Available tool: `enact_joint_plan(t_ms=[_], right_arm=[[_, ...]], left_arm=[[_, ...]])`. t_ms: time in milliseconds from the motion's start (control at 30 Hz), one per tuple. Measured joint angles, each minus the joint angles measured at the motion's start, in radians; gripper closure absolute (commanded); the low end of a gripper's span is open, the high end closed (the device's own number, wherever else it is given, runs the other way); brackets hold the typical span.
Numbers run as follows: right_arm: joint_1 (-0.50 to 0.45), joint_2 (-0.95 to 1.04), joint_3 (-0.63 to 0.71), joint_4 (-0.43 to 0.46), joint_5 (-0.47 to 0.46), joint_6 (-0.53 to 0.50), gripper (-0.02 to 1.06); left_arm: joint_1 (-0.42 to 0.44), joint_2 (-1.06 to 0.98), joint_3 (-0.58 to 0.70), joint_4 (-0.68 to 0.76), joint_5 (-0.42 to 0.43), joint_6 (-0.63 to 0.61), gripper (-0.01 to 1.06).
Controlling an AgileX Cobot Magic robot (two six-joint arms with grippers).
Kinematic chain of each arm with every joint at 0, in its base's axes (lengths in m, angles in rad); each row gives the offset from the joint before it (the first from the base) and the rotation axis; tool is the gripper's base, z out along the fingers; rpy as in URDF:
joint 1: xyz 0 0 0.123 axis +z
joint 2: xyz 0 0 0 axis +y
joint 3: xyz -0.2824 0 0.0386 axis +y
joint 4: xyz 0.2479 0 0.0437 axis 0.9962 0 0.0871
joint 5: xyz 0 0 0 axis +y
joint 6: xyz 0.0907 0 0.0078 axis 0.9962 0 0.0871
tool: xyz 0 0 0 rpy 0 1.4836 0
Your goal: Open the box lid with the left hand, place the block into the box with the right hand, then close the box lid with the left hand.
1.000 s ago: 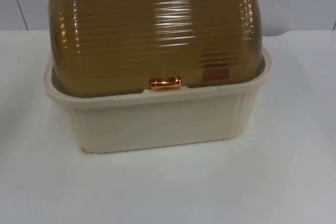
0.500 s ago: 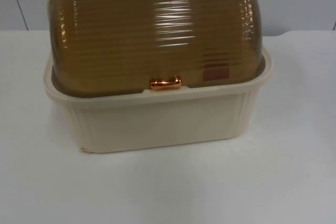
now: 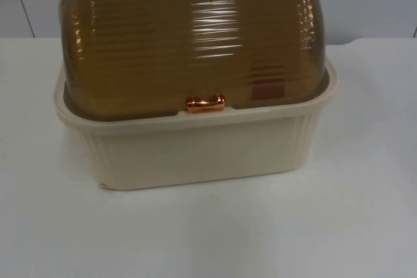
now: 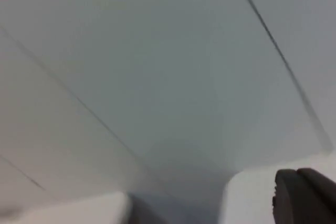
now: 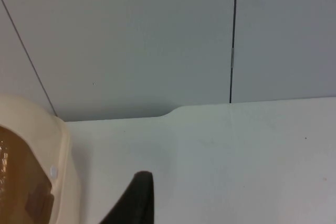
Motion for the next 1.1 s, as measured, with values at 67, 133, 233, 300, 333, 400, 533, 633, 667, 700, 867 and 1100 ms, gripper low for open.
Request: enact_joint_plan(t_ms=[67, 133, 233, 300, 333, 400, 533, 633, 667, 700, 867, 1100], right_arm=[[0.000, 0.000, 0.000, 0.000, 0.000, 0.000, 0.01], [0.000, 0.000, 0.000, 0.000, 0.000, 0.000, 0.01], [0.000, 0.000, 0.000, 0.000, 0.000, 0.000, 0.01], [0.000, 0.000, 0.000, 0.003, 0.004, 0.000, 0.01], [0.000, 0.000, 0.000, 0.003, 0.006, 0.000, 0.01], [0.000, 0.000, 0.000, 0.003, 0.007, 0.000, 0.01], [0.000, 0.000, 0.000, 0.003, 0.008, 0.000, 0.01], [0.000, 0.000, 0.000, 0.003, 0.008, 0.000, 0.01], [0.000, 0.000, 0.000, 0.003, 0.008, 0.000, 0.01], [0.000, 0.000, 0.000, 0.003, 0.008, 0.000, 0.01], [0.000, 0.000, 0.000, 0.003, 0.009, 0.000, 0.01], [0.000, 0.000, 0.000, 0.003, 0.009, 0.000, 0.01]], left_arm=[[0.027, 0.000, -0.011, 0.000, 0.051, -0.170, 1.05], [0.082, 0.000, -0.010, -0.002, 0.216, -0.376, 1.05], [0.135, 0.021, -0.006, -0.005, 0.413, -0.601, 1.05], [0.194, 0.065, -0.006, 0.042, 0.625, -0.828, 1.05], [0.218, 0.090, -0.017, 0.101, 0.705, -0.940, 1.05], [0.253, 0.145, -0.048, 0.354, 0.787, -1.144, 1.05], [0.264, 0.172, -0.070, 0.867, 0.802, -1.493, 1.05], [0.261, 0.163, -0.072, 1.199, 0.802, -1.691, 1.05], [0.254, 0.151, -0.072, 1.302, 0.798, -1.769, 1.05], [0.242, 0.137, -0.073, 1.383, 0.789, -1.818, 1.05], [0.178, 0.078, -0.077, 1.488, 0.761, -1.874, 1.05], [0.149, 0.057, -0.078, 1.506, 0.761, -1.899, 1.05]])
